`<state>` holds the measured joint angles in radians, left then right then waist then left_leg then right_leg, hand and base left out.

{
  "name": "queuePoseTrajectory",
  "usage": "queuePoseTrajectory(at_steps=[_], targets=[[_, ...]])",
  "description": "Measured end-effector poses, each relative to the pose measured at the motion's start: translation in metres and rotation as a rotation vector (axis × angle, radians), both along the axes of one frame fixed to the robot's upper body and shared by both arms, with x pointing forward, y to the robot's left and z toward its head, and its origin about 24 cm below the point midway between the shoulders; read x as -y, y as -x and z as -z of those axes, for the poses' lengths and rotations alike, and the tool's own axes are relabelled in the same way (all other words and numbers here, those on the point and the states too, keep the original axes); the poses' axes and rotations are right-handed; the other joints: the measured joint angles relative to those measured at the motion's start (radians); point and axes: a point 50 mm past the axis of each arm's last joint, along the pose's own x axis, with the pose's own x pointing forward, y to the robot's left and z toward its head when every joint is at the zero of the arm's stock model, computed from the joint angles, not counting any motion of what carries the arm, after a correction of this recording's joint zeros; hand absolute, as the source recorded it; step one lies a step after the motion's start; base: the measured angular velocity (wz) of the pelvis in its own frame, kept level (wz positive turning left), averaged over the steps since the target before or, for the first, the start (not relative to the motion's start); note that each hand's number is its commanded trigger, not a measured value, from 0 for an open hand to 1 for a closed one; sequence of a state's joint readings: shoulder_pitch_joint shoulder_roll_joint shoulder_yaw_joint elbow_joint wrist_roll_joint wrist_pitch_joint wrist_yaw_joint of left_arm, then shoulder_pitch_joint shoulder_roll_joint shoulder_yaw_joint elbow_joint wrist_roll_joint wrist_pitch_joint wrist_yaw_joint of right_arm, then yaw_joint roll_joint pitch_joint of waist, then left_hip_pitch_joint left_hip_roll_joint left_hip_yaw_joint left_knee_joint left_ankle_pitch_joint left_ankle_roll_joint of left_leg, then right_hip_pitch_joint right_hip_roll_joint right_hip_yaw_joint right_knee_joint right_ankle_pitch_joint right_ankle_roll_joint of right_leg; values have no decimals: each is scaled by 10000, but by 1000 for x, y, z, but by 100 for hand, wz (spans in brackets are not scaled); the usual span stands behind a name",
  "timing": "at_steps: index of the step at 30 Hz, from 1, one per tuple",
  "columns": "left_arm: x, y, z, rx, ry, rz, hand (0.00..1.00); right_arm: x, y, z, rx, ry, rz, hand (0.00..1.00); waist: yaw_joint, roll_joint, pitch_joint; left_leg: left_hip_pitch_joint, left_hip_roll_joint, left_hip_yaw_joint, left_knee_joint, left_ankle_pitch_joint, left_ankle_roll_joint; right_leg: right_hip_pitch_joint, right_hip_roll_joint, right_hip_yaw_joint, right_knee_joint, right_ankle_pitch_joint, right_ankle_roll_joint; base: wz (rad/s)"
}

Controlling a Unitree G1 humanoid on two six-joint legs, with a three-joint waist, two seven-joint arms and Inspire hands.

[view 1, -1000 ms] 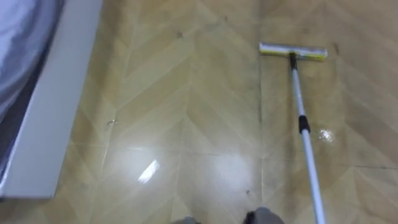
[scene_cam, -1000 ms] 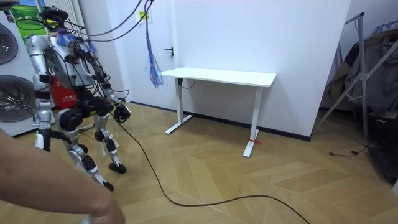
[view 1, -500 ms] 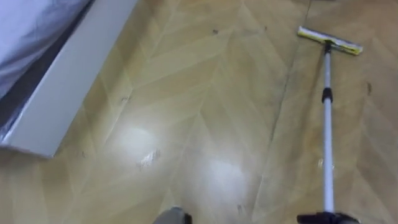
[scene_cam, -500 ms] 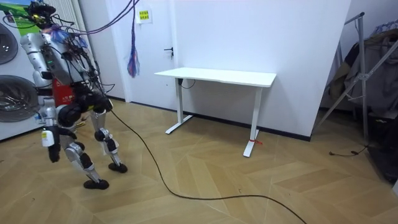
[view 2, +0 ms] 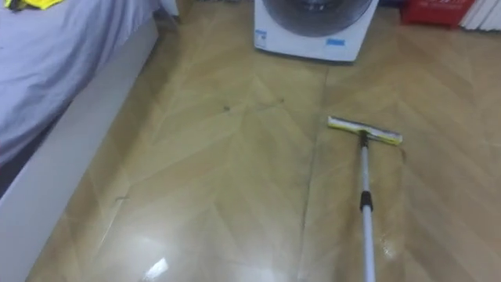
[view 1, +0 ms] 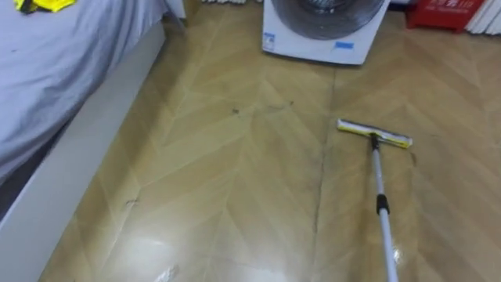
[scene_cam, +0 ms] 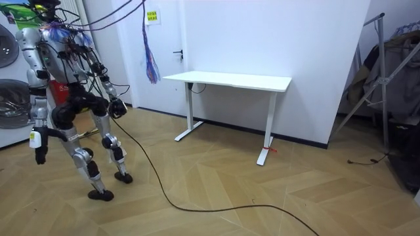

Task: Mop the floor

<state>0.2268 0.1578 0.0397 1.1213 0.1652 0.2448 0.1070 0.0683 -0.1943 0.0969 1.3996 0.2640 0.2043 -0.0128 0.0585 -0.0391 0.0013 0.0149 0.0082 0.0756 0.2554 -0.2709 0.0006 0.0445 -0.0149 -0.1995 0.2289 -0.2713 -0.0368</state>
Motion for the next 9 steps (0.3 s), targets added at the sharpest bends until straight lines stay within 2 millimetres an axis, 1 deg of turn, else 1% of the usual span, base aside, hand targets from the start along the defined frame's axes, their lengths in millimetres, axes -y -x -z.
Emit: queuePoseTrajectory(at_steps=[2,3,5,6,7,9], targets=[[1,-2,0,2,17,46,0,-8,2,2,-80,-122,-65,100,-42,-107,27,258,-22,-77,-50,0,0,255,-2,31,-93,2,1,-8],[2,-3,1,10,36,38,0,-9,2,2,-105,-151,-66,100,-50,-122,21,304,-24,-80,-51,0,0,291,-3,59,-87,2,1,-9],[5,-1,1,-102,102,-15,0,-13,4,3,-224,-275,-120,100,-69,-130,51,493,-40,-121,-61,-1,1,463,-5,77,-107,2,2,-8],[5,-1,1,-124,112,-23,0,-14,5,3,-265,-290,-174,100,-80,-138,50,525,-42,-117,-61,0,0,495,-9,73,-101,2,1,0],[6,0,2,-230,124,-55,0,-14,5,3,-322,-298,-308,100,-127,-162,65,595,-43,-112,-62,-1,0,570,-6,72,-101,1,2,0],[7,2,2,-394,151,-141,0,-14,6,3,-413,-311,-369,100,-225,-171,64,679,-43,-102,-62,-1,1,644,-4,78,-89,2,2,0]])
